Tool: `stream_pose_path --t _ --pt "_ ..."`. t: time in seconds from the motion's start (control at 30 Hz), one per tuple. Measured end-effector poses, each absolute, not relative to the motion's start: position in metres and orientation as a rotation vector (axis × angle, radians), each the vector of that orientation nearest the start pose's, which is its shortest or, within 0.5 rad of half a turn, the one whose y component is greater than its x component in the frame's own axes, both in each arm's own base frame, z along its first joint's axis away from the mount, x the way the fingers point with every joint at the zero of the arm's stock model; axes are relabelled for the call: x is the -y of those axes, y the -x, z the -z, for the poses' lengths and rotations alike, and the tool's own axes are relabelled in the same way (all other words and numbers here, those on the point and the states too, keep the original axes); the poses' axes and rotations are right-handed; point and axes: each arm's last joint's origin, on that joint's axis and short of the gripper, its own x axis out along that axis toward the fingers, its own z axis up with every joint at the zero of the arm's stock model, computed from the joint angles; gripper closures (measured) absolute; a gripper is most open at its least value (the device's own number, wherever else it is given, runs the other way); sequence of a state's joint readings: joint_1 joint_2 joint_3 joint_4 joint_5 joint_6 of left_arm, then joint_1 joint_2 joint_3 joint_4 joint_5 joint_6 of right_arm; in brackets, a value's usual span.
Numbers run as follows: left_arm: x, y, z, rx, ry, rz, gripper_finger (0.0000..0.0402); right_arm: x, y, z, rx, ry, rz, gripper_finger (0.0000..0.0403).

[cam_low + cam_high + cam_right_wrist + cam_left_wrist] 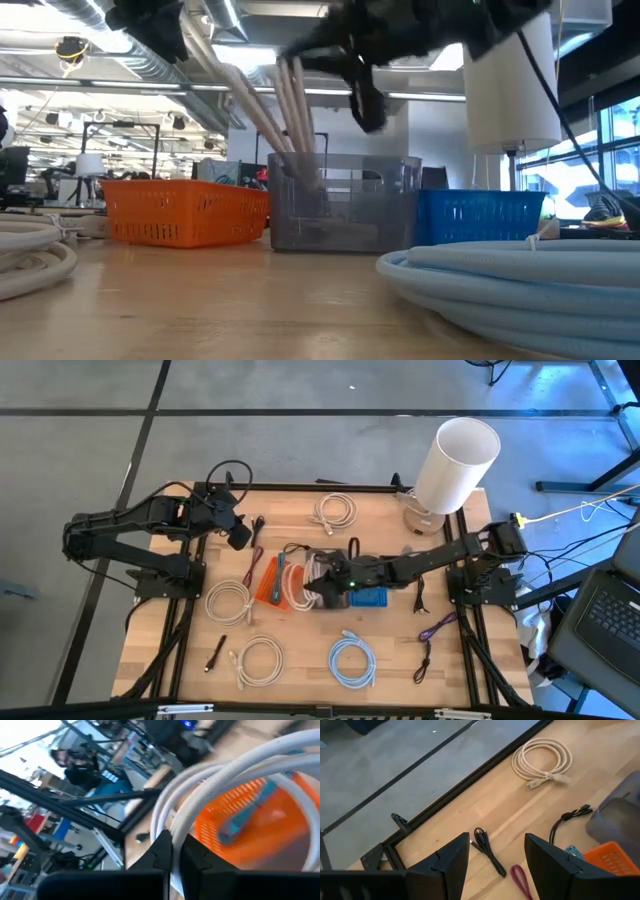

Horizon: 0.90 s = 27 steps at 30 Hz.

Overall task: Pick & Place USB Port
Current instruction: Put the light brown HDMI cable into the black bin

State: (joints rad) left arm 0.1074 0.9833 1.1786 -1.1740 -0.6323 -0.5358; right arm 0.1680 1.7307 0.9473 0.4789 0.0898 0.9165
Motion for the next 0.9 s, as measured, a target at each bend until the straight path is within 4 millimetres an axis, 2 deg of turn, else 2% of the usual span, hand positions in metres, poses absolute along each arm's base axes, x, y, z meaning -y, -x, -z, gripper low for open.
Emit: stream_pose_path --t 0.07,0.23,0.43,0.7,0.77,0.9 --pt "-0.033 -0.151 -0.354 -0.750 0.213 -0.909 0.0217 -0.058 -0.359 -0.192 -0.338 -0.885 0.086 0.0390" --pt "-0.033 -0.151 -0.354 -0.748 0.213 -0.910 0.0217 -0.055 -0.348 -0.179 -0.303 -0.917 0.088 0.0390" --pt "-0.034 -0.152 -0.355 -0.729 0.220 -0.908 0.0217 -0.043 -0.337 -0.162 -0.335 -0.971 0.141 0.0390" --pt "-0.034 -0.158 -0.360 -0.664 0.225 -0.889 0.0217 -0.029 -0.338 -0.160 -0.366 -1.035 0.120 0.0386" --pt "-0.034 -0.158 -0.359 -0.665 0.225 -0.885 0.0217 -0.027 -0.339 -0.161 -0.357 -1.043 0.122 0.0368" --pt "-0.034 -0.158 -0.359 -0.666 0.225 -0.884 0.0217 -0.025 -0.339 -0.162 -0.346 -1.064 0.114 0.0304"
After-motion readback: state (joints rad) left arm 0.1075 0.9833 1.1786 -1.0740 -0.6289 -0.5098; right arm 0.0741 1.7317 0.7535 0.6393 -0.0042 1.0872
